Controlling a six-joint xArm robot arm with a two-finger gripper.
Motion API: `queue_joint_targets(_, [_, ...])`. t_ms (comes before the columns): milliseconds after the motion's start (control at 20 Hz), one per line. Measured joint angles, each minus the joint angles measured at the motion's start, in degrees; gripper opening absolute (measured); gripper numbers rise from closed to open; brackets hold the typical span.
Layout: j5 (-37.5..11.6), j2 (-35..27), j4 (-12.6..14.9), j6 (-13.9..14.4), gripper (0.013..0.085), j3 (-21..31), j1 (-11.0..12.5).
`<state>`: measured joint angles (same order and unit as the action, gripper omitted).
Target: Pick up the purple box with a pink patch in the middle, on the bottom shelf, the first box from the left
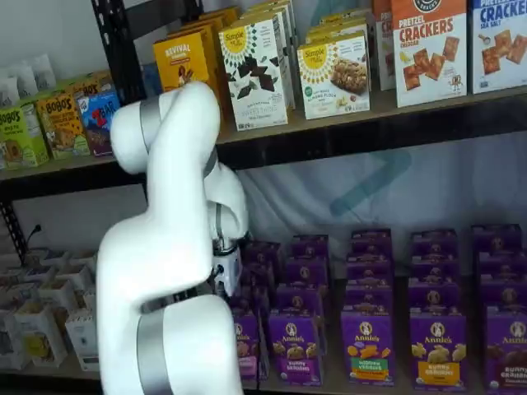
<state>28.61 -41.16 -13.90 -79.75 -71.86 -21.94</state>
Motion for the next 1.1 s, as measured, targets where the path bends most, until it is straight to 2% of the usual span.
queue_joint_targets(100, [0.25, -0.32, 3.27, 2.67, 0.085, -0.25, 0.18])
queue_joint_targets(200, [0.0, -0.74, 4.73, 3.63, 0.085, -0.3, 0.49])
queue_joint_targets(700, [-3.67, -2.29, 4.43, 2.39, 0.085, 0.54, 1.21])
queue_joint_targets(950, [-4.78, -4.28, 2.53, 0.72, 0.085, -1.06, 1.15])
queue_joint_targets(1100, [-5.02, -5.49, 2.85, 1.08, 0.085, -2.35, 1.08])
